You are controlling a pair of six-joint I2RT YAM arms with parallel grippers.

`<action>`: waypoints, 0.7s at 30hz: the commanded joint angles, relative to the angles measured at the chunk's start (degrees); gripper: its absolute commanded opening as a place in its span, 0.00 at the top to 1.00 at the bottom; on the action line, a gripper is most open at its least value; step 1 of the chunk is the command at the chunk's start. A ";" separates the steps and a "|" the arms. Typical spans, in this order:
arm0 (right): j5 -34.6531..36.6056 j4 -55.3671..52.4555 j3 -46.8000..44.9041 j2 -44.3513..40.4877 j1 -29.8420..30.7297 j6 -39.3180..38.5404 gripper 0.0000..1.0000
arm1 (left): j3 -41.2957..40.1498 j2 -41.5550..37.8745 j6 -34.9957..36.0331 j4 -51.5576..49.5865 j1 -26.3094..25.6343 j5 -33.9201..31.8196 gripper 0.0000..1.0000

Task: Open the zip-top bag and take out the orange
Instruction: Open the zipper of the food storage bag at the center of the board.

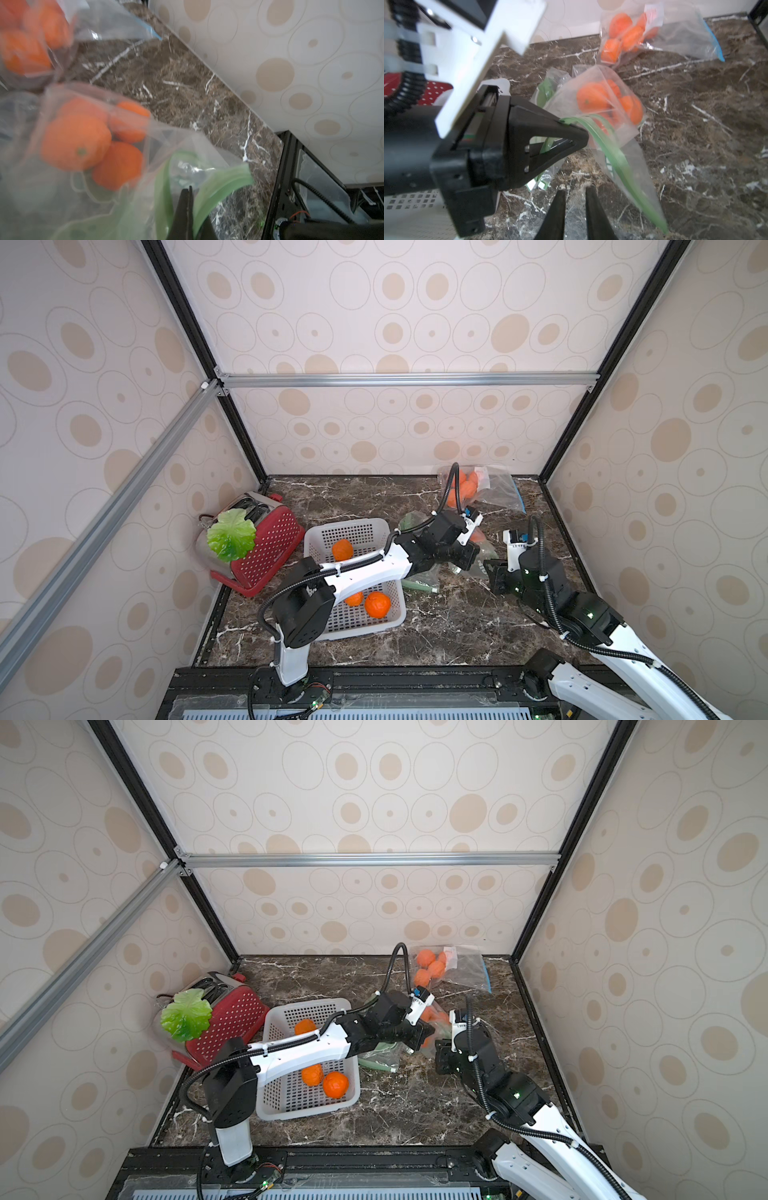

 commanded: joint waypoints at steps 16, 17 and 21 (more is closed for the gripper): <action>-3.02 5.98 -2.11 6.50 -0.11 5.74 0.79 | 6.97 -8.68 2.11 -20.43 -0.11 5.12 1.00; -3.27 7.34 -2.73 5.98 -0.14 5.75 0.79 | 8.07 -8.11 1.96 -21.42 -0.11 5.45 1.00; -8.75 10.32 -2.78 4.43 -0.13 5.59 0.79 | 11.43 -6.19 1.83 -22.95 -0.16 3.70 1.00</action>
